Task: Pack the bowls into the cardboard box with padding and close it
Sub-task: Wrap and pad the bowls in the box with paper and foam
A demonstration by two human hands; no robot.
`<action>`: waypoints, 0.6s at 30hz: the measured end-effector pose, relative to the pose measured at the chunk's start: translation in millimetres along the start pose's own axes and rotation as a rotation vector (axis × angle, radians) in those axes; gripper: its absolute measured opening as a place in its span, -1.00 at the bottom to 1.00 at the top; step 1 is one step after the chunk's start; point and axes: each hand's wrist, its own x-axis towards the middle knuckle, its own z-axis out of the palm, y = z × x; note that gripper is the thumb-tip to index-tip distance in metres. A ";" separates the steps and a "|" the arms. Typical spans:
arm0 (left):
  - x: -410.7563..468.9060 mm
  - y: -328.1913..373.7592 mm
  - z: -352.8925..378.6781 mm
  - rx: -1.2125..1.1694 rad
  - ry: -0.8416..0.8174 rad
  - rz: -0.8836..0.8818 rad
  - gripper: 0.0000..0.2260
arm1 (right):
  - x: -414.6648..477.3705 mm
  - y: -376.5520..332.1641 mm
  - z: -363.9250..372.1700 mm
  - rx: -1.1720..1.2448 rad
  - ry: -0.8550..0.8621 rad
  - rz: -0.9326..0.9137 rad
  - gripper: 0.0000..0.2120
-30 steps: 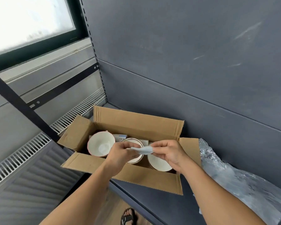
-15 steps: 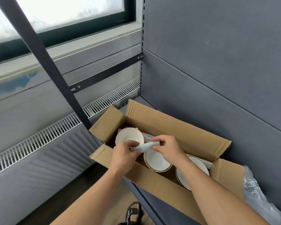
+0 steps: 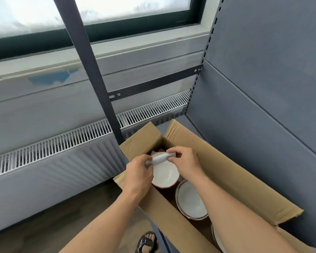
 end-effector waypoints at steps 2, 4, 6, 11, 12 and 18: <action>3.9 -2.7 0.8 0.040 0.016 0.017 -0.76 | 9.4 0.4 2.1 -0.008 0.003 -0.023 -0.75; 8.2 -4.6 0.9 0.067 0.037 0.031 -0.77 | 17.9 1.7 5.8 -0.011 0.003 -0.041 -0.76; 11.3 -6.1 2.4 0.111 0.057 0.067 -0.78 | 25.7 2.9 10.4 -0.013 0.000 -0.057 -0.78; 15.4 -11.4 5.4 0.298 0.084 0.140 -0.84 | 45.2 6.7 23.3 -0.044 0.013 -0.097 -0.84; 17.3 -12.2 6.9 0.356 0.075 0.166 -0.83 | 48.6 8.5 25.9 -0.053 0.010 -0.106 -0.85; 31.3 -14.6 17.2 0.687 -0.017 0.236 -0.73 | 63.4 21.6 35.3 -0.125 0.004 -0.191 -0.88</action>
